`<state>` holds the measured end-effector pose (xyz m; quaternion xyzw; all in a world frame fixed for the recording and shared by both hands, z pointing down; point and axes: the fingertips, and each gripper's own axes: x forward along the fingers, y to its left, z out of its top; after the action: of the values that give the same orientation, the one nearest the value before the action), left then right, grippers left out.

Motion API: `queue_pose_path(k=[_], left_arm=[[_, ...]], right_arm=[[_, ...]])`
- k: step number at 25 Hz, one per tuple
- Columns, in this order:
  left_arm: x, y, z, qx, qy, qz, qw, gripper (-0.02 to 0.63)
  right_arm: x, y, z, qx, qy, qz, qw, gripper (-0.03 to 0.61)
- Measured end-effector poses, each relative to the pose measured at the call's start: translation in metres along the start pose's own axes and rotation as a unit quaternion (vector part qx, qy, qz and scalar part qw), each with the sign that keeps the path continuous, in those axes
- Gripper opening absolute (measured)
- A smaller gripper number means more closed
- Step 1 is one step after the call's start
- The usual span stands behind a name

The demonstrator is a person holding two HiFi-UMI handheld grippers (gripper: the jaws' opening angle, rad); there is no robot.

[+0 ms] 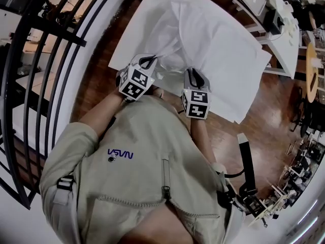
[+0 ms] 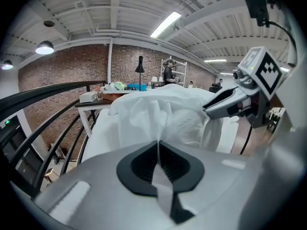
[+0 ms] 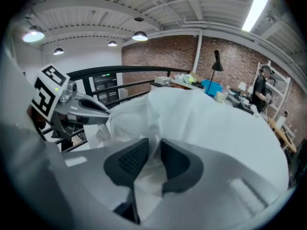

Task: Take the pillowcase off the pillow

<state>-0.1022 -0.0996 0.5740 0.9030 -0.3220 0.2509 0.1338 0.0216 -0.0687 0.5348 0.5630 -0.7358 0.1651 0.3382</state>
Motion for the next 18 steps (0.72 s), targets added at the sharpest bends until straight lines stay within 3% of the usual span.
queue_pose_path(k=[4, 6, 8, 10, 14, 17, 18], left_arm=[[-0.003, 0.001, 0.002, 0.005, -0.006, 0.003, 1.0000, 0.008], [-0.003, 0.001, 0.003, 0.005, -0.010, 0.004, 0.9999, 0.008], [-0.003, 0.002, 0.003, 0.005, -0.011, 0.006, 0.9999, 0.008], [-0.003, 0.002, 0.004, 0.005, -0.012, 0.008, 0.9999, 0.008], [-0.005, 0.003, 0.006, 0.006, -0.014, 0.012, 0.9998, 0.008], [-0.007, 0.006, 0.004, 0.004, -0.013, 0.016, 0.9998, 0.008], [-0.007, 0.007, 0.003, 0.003, -0.013, 0.019, 0.9997, 0.008]], right_arm=[[-0.028, 0.024, 0.047, -0.045, -0.067, 0.025, 0.996, 0.123], [-0.039, 0.048, 0.081, -0.095, -0.119, 0.049, 0.987, 0.123], [-0.034, 0.075, 0.101, -0.162, -0.139, 0.076, 0.974, 0.123], [-0.010, 0.092, 0.093, -0.235, -0.095, 0.091, 0.963, 0.123], [0.044, 0.096, 0.039, -0.337, 0.051, 0.101, 0.935, 0.202], [0.063, 0.095, 0.025, -0.389, 0.082, 0.077, 0.914, 0.205], [0.065, 0.094, 0.026, -0.397, 0.081, 0.068, 0.912, 0.168]])
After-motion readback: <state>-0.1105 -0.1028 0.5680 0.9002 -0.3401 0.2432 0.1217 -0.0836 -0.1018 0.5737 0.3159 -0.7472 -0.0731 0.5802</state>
